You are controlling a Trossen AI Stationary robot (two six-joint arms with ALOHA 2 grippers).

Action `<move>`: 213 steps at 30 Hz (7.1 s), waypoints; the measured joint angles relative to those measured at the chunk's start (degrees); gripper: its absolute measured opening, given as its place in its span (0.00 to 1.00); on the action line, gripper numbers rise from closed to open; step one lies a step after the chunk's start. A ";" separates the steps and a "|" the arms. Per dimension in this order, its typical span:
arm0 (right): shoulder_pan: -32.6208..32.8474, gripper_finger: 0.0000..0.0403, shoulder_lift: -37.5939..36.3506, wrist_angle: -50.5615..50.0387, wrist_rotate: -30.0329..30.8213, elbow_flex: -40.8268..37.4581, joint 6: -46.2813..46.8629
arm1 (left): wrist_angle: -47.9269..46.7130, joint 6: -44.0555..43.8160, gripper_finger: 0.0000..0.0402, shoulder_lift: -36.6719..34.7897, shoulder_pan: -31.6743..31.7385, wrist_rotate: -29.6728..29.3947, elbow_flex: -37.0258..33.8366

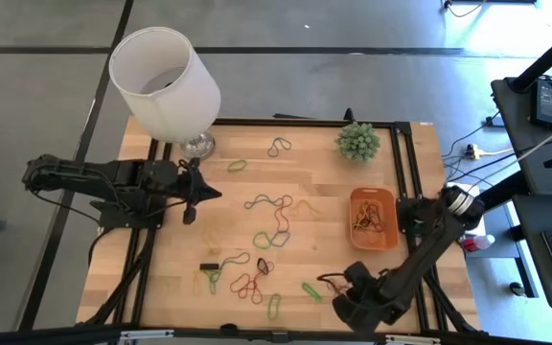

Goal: Pick and place rubber bands into bin
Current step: Put the red rubber band into the orange bin, then put the black rubber band into the orange bin

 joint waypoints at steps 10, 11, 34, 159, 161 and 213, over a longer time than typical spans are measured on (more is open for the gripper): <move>-0.39 0.33 9.11 2.03 -2.98 -0.04 -0.15 | 0.00 -4.93 0.01 0.00 -2.25 0.12 0.00; -0.39 0.33 9.73 3.01 -2.98 -0.04 -0.18 | 0.00 -4.91 0.01 0.02 -2.45 0.12 0.00; -0.38 0.00 4.00 -29.11 0.82 17.75 -0.04 | 0.00 -7.45 0.00 0.00 -4.62 -0.58 0.00; -24.94 0.02 -60.11 18.30 10.24 -42.29 -76.01 | -19.74 -44.89 0.34 51.62 -32.76 4.33 17.42; -24.94 0.03 -60.11 18.31 10.24 -42.29 -76.83 | -19.48 -44.83 0.34 52.85 -33.13 4.36 17.40; -27.98 0.26 -55.50 59.01 15.29 -42.29 -92.22 | 0.39 -8.98 0.01 57.42 -12.43 -24.18 51.25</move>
